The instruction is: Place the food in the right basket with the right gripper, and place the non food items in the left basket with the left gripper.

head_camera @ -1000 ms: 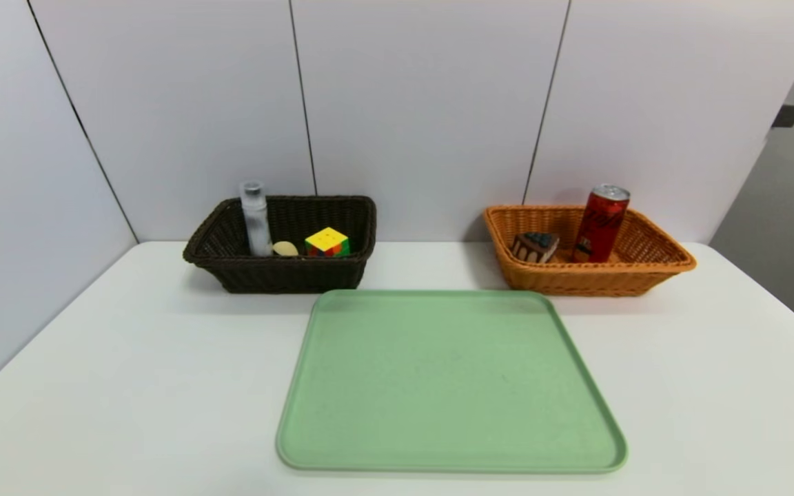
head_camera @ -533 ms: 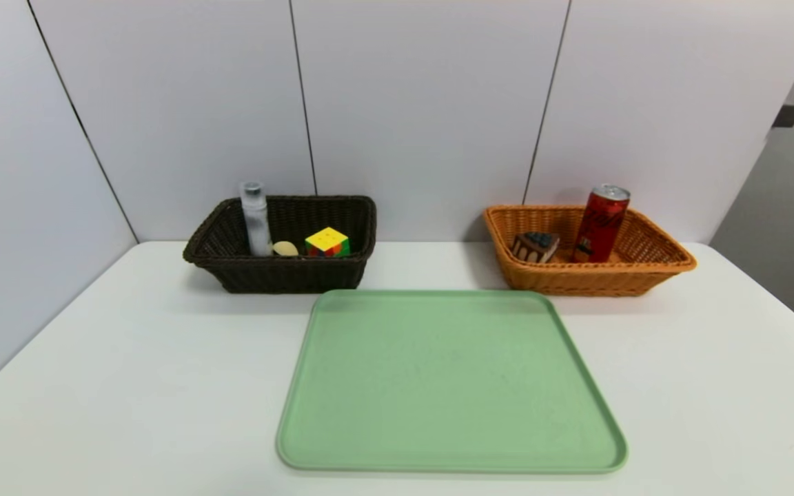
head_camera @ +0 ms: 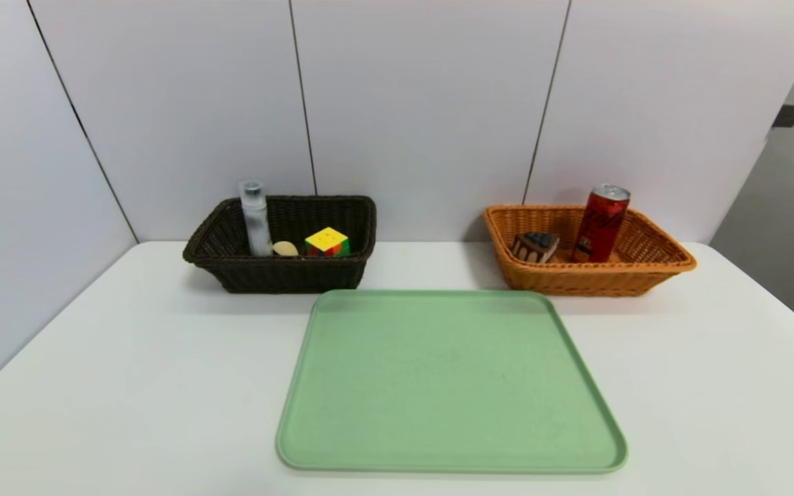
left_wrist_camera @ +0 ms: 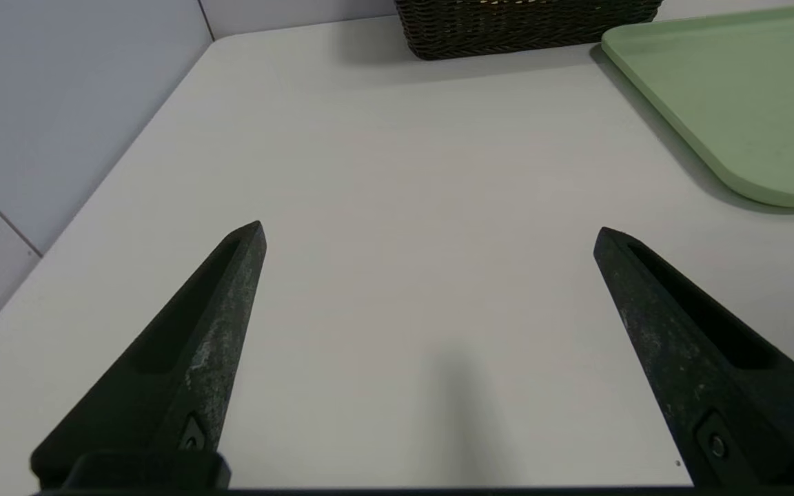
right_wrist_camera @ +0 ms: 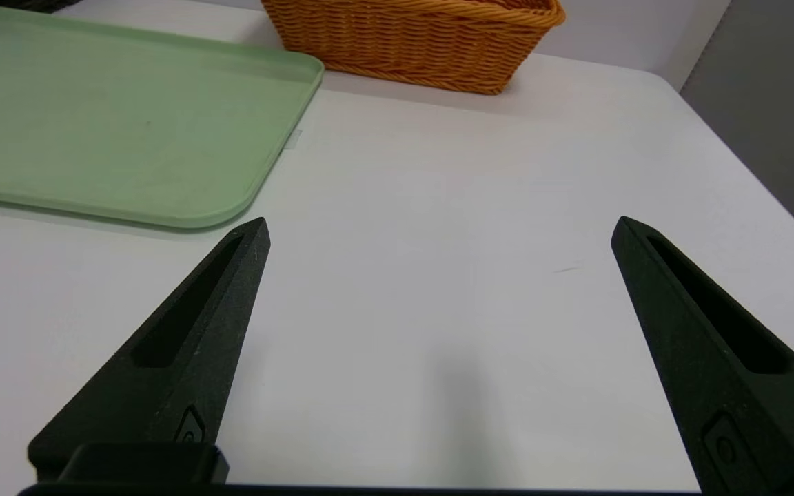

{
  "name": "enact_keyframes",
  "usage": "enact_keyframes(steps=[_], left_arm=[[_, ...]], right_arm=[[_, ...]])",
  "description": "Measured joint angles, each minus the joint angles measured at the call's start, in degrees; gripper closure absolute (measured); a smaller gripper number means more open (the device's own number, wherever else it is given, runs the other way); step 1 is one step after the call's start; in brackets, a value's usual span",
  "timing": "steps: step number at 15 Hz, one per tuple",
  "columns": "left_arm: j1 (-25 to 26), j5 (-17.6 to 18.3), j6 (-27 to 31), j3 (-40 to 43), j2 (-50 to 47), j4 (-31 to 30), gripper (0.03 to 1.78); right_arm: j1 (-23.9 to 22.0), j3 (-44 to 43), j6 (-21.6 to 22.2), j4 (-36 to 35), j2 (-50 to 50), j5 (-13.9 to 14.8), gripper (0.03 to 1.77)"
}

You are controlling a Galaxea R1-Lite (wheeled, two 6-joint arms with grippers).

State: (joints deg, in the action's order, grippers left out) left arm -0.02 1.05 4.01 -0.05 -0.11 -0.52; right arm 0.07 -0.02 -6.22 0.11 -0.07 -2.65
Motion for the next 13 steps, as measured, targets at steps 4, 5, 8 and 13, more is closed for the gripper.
enact_keyframes(steps=[4, 5, 8, 13], left_arm=[[0.02, -0.17, -3.05, -0.17, 0.0, 0.63, 0.12], [0.02, -0.17, -2.86, -0.13, 0.0, 0.5, 0.12], [0.02, -0.45, -3.39, 0.0, 0.0, 0.28, 0.12], [0.02, -0.76, -3.5, 0.05, 0.0, -0.24, 0.12]], right_arm=[[0.0, 0.02, 4.82, -0.06, 0.0, 1.85, 0.09], [0.0, 0.02, 5.03, -0.13, 0.0, 1.9, 0.09], [0.0, 0.02, 6.42, -0.21, 0.0, 2.8, 0.09], [0.0, 0.02, 6.73, -0.18, 0.0, 2.83, 0.09]])
